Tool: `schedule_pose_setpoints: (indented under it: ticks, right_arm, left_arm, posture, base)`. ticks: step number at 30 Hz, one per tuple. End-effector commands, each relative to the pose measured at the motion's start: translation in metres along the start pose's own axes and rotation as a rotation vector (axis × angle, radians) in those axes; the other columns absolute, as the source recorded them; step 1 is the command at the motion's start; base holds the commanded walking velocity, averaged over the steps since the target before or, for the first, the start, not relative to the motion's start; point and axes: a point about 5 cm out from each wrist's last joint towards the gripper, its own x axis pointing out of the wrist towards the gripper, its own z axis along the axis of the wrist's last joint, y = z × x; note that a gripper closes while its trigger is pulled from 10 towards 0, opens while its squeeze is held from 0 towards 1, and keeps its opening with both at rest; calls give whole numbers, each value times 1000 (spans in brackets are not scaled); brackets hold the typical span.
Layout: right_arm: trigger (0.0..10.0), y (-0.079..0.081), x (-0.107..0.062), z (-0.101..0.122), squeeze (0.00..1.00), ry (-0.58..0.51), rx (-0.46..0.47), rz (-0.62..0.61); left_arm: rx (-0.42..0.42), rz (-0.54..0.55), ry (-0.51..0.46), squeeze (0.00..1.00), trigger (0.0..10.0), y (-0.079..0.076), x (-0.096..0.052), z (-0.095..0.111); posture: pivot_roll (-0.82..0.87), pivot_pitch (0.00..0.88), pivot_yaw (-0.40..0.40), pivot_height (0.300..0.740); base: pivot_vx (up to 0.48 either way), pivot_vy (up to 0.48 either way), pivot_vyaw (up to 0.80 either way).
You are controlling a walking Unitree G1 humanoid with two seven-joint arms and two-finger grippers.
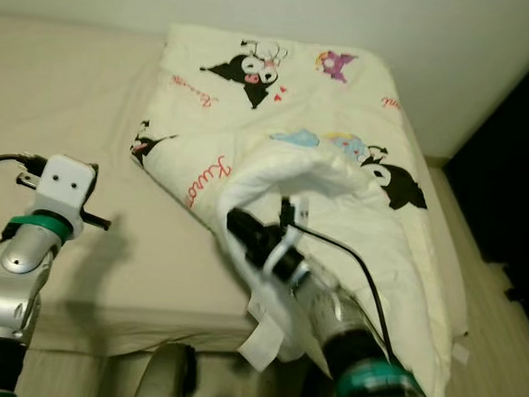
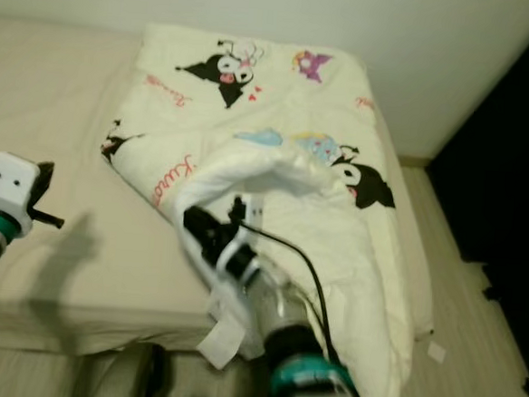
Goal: Clean up the room
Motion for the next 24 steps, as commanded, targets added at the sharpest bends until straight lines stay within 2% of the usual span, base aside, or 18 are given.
schedule_pose_setpoints:
  ticks: [1, 2, 3, 4, 5, 7, 9, 10, 13, 16, 17, 18, 19, 21, 24]
  right_arm:
    - [10000, 7, -2, 1, 0, 12, 7, 92]
    - [10000, 4, -30, -8, 0, 78, -9, 114]
    - [10000, -4, -54, -12, 0, 112, -19, 83]
    - [10000, -10, -68, -14, 0, 129, -25, 55]
    - [10000, -10, -68, -14, 0, 129, -25, 55]
    - [10000, -26, -83, 2, 0, 61, -30, -53]
    - [10000, -26, -83, 2, 0, 61, -30, -53]
    - [10000, -40, -88, 31, 0, -65, -46, -161]
    - [10000, -45, -89, 42, 0, -112, -53, -197]
    - [10000, -54, -97, 69, 0, -218, -60, -335]
    - [10000, -54, -97, 69, 0, -218, -60, -335]
    - [10000, -60, -99, 81, 0, -266, -67, -417]
    - [10000, -60, -99, 81, 0, -266, -67, -417]
    - [10000, -70, -101, 99, 0, -337, -71, -549]
    - [10000, -73, -100, 104, 0, -352, -67, -594]
  left_arm:
    - [2, -1, 16, 0, 10000, 0, -2, -6]
    - [-3, 0, 12, 0, 10000, -1, -1, -5]
    - [-7, -1, 8, 0, 10000, -4, 1, -5]
    - [-10, -2, 6, 0, 10000, -5, 1, -4]
    - [-10, -2, 6, 0, 10000, -5, 1, -4]
    - [-17, -8, 2, 0, 10000, -10, 2, -4]
    - [-17, -8, 2, 0, 10000, -10, 2, -4]
    - [-19, -19, -4, 0, 10000, -14, 3, -3]
    - [-19, -23, -7, 0, 10000, -16, 4, -3]
    - [-11, -32, -18, 0, 10000, -16, 4, -2]
    - [-11, -32, -18, 0, 10000, -16, 4, -2]
    - [-6, -33, -19, 0, 10000, -16, 4, -3]
    - [-6, -33, -19, 0, 10000, -16, 4, -3]
    - [1, -33, -17, 0, 10000, -13, 3, -3]
    - [6, -32, -16, 0, 10000, -12, 3, -4]
  posture:
    - [230, 89, -9, 600]
    - [224, 84, -9, 600]
    - [224, 84, -9, 600]
    - [224, 84, -9, 600]
    - [224, 84, -9, 600]
    - [216, 76, -10, 600]
    - [216, 76, -10, 600]
    - [216, 69, -11, 600]
    - [216, 69, -11, 600]
    - [234, 67, -13, 600]
    - [234, 67, -13, 600]
    - [234, 67, -13, 600]
    - [234, 67, -13, 600]
    - [242, 72, -11, 600]
    - [245, 75, -10, 600]
  base:
    - [0, 0, 0]
    - [0, 0, 0]
    - [0, 0, 0]
    - [0, 0, 0]
    - [0, 0, 0]
    - [0, 0, 0]
    - [0, 0, 0]
    - [0, 0, 0]
    - [0, 0, 0]
    - [0, 0, 0]
    - [0, 0, 0]
    - [0, 0, 0]
    - [0, 0, 0]
    - [0, 0, 0]
    - [0, 0, 0]
